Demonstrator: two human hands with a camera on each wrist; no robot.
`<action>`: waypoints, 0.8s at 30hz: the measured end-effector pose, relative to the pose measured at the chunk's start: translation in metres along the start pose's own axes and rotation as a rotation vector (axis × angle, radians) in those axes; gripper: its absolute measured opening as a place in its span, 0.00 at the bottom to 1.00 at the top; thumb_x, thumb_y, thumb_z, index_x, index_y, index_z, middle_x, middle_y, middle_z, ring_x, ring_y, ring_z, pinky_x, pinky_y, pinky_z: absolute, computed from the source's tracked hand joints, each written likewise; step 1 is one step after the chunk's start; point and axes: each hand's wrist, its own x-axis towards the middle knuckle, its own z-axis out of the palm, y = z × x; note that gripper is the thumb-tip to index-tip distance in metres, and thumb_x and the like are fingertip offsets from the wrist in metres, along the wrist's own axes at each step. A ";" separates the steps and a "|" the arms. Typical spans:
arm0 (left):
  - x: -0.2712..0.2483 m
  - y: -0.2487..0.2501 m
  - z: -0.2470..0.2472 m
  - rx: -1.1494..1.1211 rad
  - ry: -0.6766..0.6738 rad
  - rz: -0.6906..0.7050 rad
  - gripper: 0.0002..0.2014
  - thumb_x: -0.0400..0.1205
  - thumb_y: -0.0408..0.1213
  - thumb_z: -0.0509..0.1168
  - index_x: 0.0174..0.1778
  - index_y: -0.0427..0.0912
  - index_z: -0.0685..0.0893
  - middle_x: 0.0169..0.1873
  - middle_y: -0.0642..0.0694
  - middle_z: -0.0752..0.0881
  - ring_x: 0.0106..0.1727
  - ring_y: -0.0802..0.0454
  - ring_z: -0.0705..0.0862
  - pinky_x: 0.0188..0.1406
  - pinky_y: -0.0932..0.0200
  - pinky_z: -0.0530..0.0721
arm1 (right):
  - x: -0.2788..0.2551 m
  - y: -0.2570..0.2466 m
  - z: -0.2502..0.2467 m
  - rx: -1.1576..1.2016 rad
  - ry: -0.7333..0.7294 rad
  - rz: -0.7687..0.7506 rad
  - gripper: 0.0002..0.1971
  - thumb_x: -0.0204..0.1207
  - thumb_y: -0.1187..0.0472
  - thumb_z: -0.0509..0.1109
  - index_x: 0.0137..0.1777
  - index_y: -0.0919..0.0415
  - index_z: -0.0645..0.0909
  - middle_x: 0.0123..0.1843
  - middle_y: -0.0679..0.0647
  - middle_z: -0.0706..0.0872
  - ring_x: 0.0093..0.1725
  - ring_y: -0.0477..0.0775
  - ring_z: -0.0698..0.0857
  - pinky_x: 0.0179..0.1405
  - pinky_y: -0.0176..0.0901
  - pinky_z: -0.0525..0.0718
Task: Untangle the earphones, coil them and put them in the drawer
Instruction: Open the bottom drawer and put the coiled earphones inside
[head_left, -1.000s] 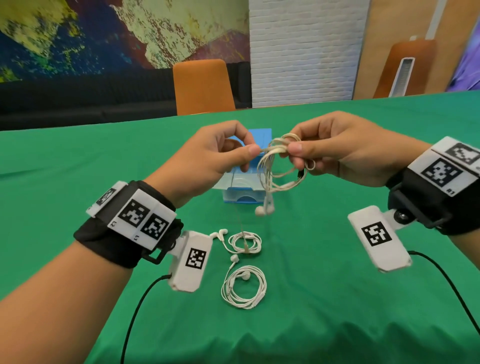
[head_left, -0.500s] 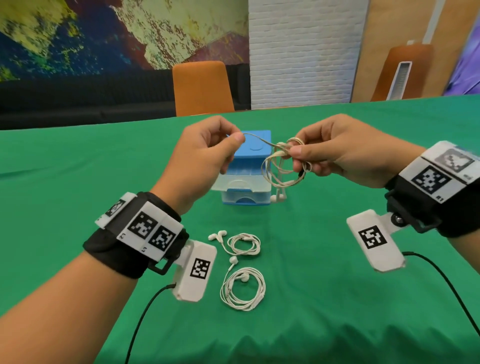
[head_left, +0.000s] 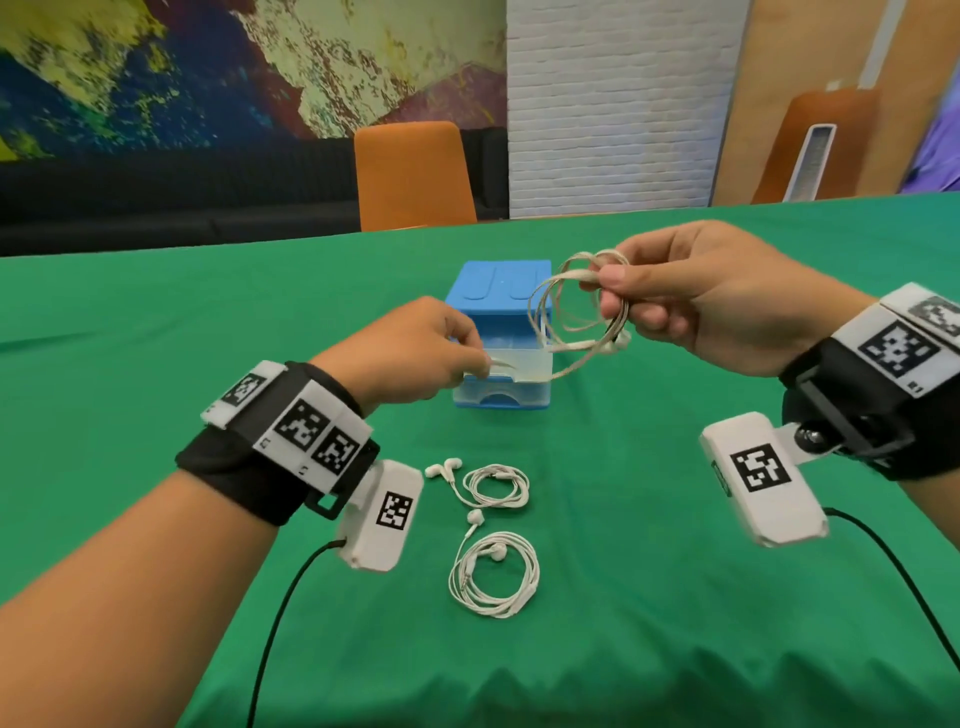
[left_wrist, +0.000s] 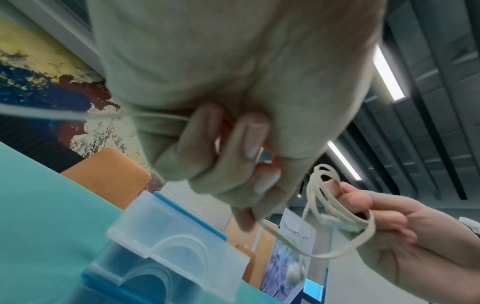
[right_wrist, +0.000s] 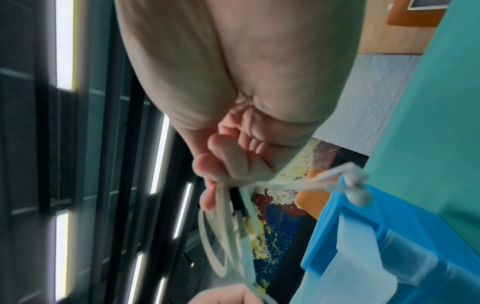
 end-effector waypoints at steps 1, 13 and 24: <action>0.003 0.003 -0.002 -0.059 0.065 -0.019 0.07 0.81 0.34 0.71 0.38 0.37 0.87 0.19 0.49 0.76 0.16 0.55 0.65 0.18 0.68 0.63 | -0.002 -0.001 0.003 -0.068 -0.039 -0.001 0.05 0.80 0.66 0.71 0.49 0.69 0.84 0.36 0.58 0.87 0.23 0.42 0.73 0.16 0.27 0.69; -0.011 0.043 0.028 -0.165 0.314 0.296 0.05 0.83 0.35 0.67 0.41 0.41 0.80 0.24 0.43 0.87 0.17 0.48 0.80 0.20 0.60 0.75 | -0.001 0.009 0.034 -0.239 0.015 0.153 0.05 0.80 0.70 0.72 0.44 0.74 0.84 0.32 0.61 0.88 0.22 0.44 0.79 0.19 0.30 0.76; -0.021 0.034 0.043 0.484 0.437 0.656 0.06 0.86 0.44 0.62 0.49 0.47 0.74 0.28 0.52 0.76 0.31 0.36 0.73 0.28 0.48 0.73 | 0.002 0.012 0.030 0.192 0.044 0.227 0.10 0.82 0.63 0.68 0.40 0.63 0.85 0.33 0.54 0.85 0.27 0.44 0.78 0.27 0.29 0.77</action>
